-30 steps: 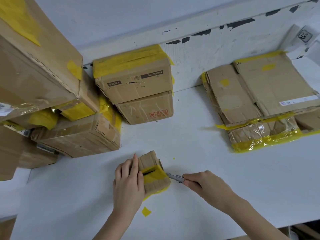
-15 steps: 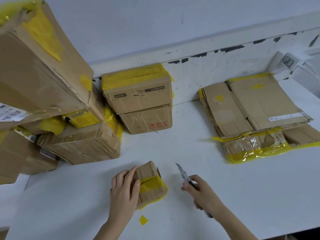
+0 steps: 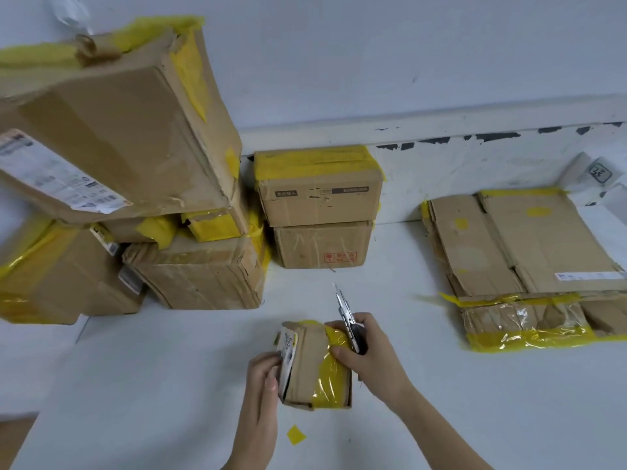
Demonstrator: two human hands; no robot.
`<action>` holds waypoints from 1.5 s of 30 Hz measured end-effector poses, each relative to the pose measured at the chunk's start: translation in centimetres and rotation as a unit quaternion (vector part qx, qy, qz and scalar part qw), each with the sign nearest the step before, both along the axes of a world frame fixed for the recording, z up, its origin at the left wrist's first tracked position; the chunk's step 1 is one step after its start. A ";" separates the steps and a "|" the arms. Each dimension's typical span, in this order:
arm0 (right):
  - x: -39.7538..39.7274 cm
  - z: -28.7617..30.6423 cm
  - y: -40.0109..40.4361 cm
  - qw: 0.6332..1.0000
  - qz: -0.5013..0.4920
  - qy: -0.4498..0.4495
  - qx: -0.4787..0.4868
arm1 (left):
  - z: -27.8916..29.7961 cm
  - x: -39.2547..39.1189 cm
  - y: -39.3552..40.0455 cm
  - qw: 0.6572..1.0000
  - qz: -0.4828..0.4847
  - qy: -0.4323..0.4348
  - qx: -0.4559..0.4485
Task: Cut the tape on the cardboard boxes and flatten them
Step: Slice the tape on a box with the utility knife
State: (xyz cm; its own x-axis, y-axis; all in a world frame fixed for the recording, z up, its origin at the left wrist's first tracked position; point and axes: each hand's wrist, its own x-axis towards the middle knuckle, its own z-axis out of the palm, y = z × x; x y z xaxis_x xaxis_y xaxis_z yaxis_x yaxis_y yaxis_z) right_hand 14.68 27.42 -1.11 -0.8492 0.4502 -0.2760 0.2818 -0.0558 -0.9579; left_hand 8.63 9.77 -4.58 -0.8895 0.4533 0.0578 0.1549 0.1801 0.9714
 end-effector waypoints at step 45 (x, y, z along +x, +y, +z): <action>-0.8 3.7 -1.1 0.680 0.282 -0.264 0.624 | -0.3 -1.7 3.4 0.977 0.115 -0.179 -0.023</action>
State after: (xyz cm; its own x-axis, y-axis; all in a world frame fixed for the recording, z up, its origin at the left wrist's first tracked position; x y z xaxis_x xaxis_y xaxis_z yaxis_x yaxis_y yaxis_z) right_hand 13.89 26.36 2.56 -0.9145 0.2581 -0.3115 0.2446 0.9661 0.0824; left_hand 6.97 13.16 -4.84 -0.9276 0.2348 -0.2907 -0.2420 0.2155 0.9461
